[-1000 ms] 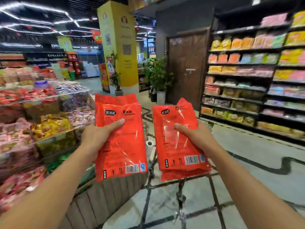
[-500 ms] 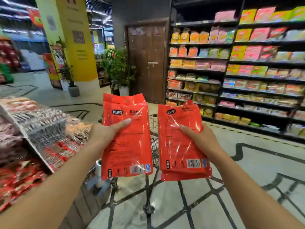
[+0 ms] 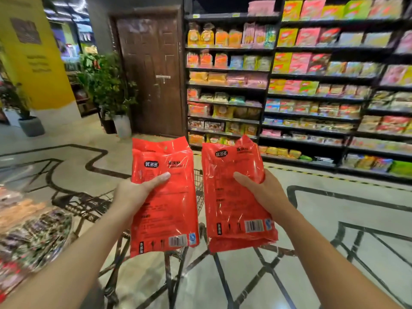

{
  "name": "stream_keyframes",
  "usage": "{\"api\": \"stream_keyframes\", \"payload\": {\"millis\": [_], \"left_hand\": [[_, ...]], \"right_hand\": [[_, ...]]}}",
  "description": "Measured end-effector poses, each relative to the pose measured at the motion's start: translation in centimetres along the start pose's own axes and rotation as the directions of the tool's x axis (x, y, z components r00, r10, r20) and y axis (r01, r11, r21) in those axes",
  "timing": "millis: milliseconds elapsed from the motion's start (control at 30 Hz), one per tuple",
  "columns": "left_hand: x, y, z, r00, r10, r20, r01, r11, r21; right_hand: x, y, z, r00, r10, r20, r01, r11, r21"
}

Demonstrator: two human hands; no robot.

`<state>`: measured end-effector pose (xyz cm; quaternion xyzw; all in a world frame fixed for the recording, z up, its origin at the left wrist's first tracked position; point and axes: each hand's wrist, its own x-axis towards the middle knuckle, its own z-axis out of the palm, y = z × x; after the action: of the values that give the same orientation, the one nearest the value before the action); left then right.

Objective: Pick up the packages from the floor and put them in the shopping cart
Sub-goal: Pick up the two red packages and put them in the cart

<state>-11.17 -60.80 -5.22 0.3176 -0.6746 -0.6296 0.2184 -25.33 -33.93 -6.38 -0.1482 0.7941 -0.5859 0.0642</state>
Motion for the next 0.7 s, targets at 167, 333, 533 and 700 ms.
{"api": "stream_keyframes", "payload": {"millis": [167, 333, 533, 700], "left_hand": [[7.3, -0.3, 5.7, 1.0, -0.014, -0.019, 0.015, 1.0, 0.023], [14.3, -1.8, 10.6, 0.989, -0.073, -0.126, 0.072, 0.997, -0.017], [20.4, -5.7, 12.6, 0.93, -0.251, -0.269, 0.21, 0.962, -0.172], [24.7, -9.0, 11.5, 0.868, -0.287, -0.406, 0.229, 0.956, -0.185]], "right_hand": [[10.2, 3.6, -0.4, 1.0, 0.026, 0.016, -0.026, 0.998, 0.05], [20.5, 6.6, -0.6, 0.992, 0.119, 0.034, -0.122, 0.983, 0.138], [31.4, 8.8, 1.3, 0.963, 0.182, 0.201, -0.22, 0.957, 0.191], [37.9, 11.2, 6.4, 0.922, 0.198, 0.332, -0.231, 0.971, 0.063]]}}
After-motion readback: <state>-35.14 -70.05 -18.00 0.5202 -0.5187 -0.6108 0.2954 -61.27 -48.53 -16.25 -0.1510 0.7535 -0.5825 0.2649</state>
